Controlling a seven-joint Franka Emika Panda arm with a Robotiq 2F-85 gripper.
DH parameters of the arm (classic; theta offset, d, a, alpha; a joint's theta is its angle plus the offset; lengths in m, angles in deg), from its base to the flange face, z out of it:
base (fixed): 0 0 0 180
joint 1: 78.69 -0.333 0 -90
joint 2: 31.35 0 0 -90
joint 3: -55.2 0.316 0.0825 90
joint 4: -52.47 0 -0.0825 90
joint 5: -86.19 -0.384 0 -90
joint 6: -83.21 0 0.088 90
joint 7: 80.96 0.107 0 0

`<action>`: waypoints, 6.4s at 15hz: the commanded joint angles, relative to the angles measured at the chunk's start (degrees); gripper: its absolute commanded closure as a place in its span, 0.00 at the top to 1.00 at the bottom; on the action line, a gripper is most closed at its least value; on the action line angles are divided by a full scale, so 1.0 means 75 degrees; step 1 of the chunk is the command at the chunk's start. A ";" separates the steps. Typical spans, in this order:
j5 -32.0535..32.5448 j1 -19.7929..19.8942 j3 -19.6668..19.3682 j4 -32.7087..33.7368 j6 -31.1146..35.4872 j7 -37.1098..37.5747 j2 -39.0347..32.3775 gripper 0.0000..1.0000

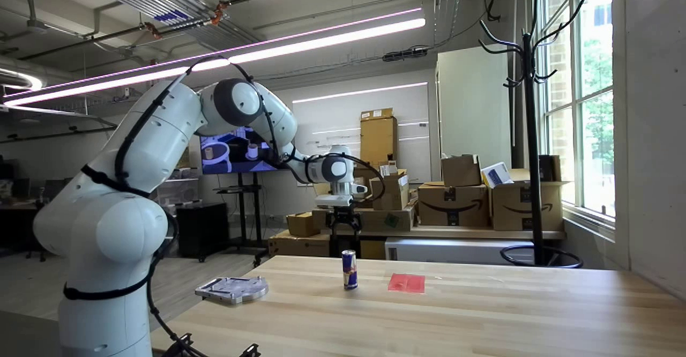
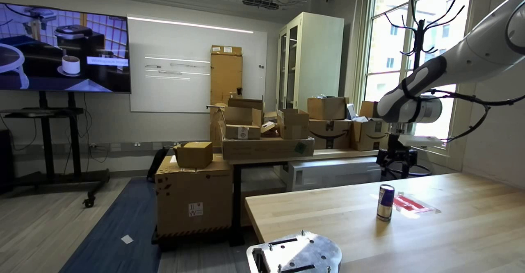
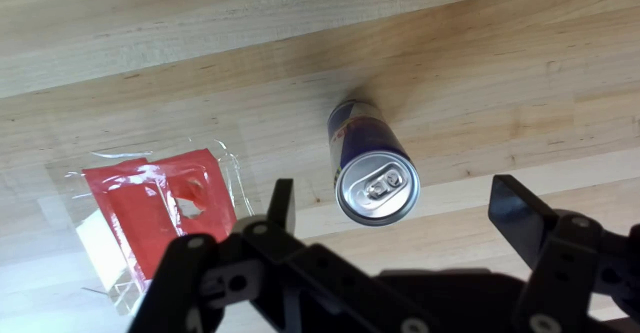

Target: Pu the can on the metal object

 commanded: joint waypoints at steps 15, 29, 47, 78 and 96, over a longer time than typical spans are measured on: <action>0.0160 0.0312 0.0380 0.1326 -0.0570 0.0146 -0.1211 1.00; 0.0195 0.0362 0.0415 0.1677 -0.0651 0.0160 -0.1656 1.00; 0.0231 0.0349 0.0418 0.1745 -0.0724 0.0158 -0.1756 0.95; 0.1220 -0.1915 0.2060 -0.2883 0.0119 -0.0529 0.2408 0.33; 0.1655 -0.2709 0.2581 -0.2338 0.0857 -0.0553 0.0866 0.33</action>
